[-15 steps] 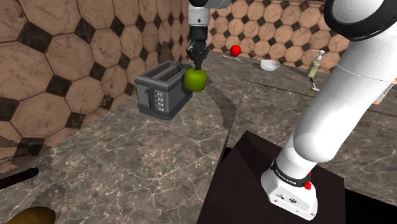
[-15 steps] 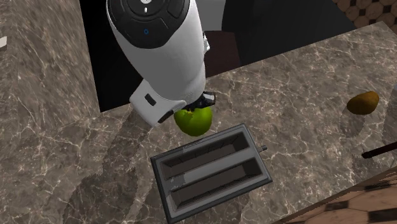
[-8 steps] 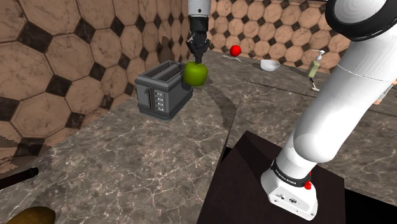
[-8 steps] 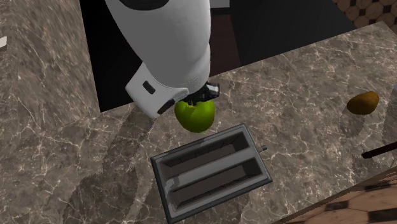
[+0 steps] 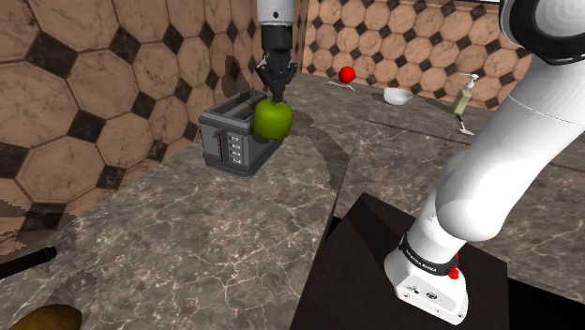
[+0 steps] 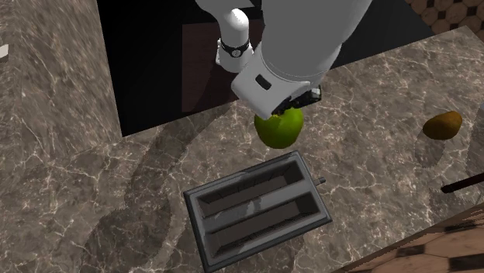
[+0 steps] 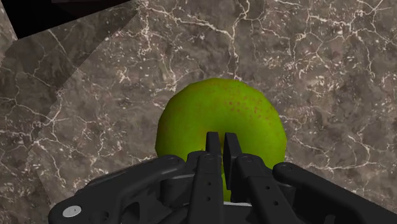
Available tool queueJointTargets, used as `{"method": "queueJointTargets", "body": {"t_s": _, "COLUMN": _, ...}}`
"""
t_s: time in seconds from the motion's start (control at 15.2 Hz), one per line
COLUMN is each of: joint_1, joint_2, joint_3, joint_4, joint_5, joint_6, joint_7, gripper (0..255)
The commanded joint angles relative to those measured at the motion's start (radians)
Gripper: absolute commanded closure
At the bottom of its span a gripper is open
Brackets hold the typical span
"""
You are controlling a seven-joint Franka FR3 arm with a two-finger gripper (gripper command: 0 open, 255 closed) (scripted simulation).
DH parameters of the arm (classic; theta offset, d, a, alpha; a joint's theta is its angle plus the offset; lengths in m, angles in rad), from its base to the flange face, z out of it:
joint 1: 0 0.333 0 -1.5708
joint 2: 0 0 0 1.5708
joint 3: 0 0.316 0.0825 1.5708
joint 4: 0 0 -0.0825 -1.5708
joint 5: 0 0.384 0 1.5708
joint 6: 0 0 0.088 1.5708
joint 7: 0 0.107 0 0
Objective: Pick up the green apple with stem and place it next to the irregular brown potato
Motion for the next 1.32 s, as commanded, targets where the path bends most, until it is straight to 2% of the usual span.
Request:
{"method": "queueJointTargets", "body": {"t_s": 0.0, "joint_1": 0.021, "joint_2": -0.017, "joint_3": 0.026, "joint_4": -0.018, "joint_5": 0.01, "joint_6": 0.005, "joint_7": 0.047, "gripper": 255}}
{"method": "queueJointTargets", "body": {"t_s": 0.66, "joint_1": 0.129, "joint_2": -0.016, "joint_3": 0.163, "joint_4": -0.019, "joint_5": 0.056, "joint_6": 0.034, "joint_7": 0.284, "gripper": 255}}
{"method": "queueJointTargets", "body": {"t_s": 1.25, "joint_1": 0.228, "joint_2": 0.074, "joint_3": 0.287, "joint_4": 0.078, "joint_5": 0.065, "joint_6": 0.055, "joint_7": 0.508, "gripper": 255}}
